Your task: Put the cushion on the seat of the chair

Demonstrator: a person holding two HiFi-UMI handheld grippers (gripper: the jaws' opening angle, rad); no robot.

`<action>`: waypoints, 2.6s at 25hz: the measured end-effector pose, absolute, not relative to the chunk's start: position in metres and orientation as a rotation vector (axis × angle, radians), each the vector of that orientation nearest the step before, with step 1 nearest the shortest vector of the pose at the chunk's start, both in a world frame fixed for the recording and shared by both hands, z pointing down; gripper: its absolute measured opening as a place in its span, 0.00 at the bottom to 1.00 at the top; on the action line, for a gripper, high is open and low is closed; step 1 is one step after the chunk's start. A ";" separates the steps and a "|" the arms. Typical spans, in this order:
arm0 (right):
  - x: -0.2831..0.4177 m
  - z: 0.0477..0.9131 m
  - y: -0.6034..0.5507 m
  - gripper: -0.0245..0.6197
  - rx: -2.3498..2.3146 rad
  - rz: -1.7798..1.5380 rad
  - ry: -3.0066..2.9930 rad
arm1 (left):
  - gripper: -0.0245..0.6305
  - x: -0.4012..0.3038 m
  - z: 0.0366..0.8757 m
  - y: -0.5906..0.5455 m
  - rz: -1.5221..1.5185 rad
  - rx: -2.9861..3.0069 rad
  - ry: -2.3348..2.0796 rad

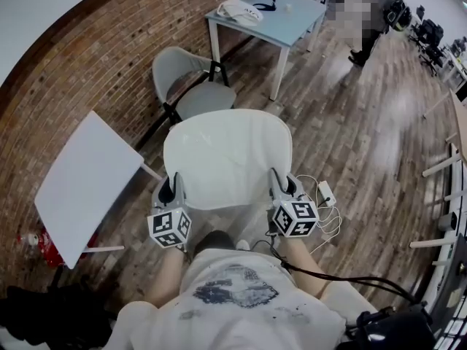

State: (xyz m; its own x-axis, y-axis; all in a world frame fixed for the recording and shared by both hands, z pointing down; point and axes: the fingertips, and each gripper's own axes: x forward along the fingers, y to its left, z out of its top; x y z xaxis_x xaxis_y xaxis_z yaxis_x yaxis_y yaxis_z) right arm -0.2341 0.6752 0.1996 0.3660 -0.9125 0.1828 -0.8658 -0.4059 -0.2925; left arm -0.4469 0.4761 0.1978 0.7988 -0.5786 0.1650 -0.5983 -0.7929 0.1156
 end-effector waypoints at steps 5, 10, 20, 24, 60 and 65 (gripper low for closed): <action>-0.216 0.208 0.673 0.11 -2.475 -0.497 1.595 | 0.11 -0.427 0.200 0.471 0.190 2.841 -0.912; -0.194 0.214 0.646 0.11 -2.483 -0.501 1.589 | 0.11 -0.404 0.210 0.440 0.201 2.835 -0.911; -0.120 0.235 0.529 0.11 -2.520 -0.573 1.578 | 0.11 -0.326 0.237 0.324 0.238 2.799 -0.872; -0.089 0.236 0.465 0.11 -2.533 -0.603 1.599 | 0.11 -0.297 0.242 0.264 0.246 2.768 -0.876; 0.169 0.275 0.095 0.11 -2.198 -0.844 2.109 | 0.11 -0.106 0.271 0.000 0.301 2.445 -1.382; 0.210 0.286 0.055 0.11 -2.089 -0.890 2.262 | 0.11 -0.074 0.281 -0.008 0.302 2.325 -1.514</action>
State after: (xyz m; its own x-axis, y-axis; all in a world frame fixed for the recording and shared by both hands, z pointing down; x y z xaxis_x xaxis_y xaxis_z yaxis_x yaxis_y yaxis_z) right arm 0.2097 0.0548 0.2858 -0.1491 -0.9016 0.4061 -0.9366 -0.0029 -0.3503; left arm -0.0739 -0.0080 0.2813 0.4069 -0.8390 0.3612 -0.9134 -0.3687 0.1726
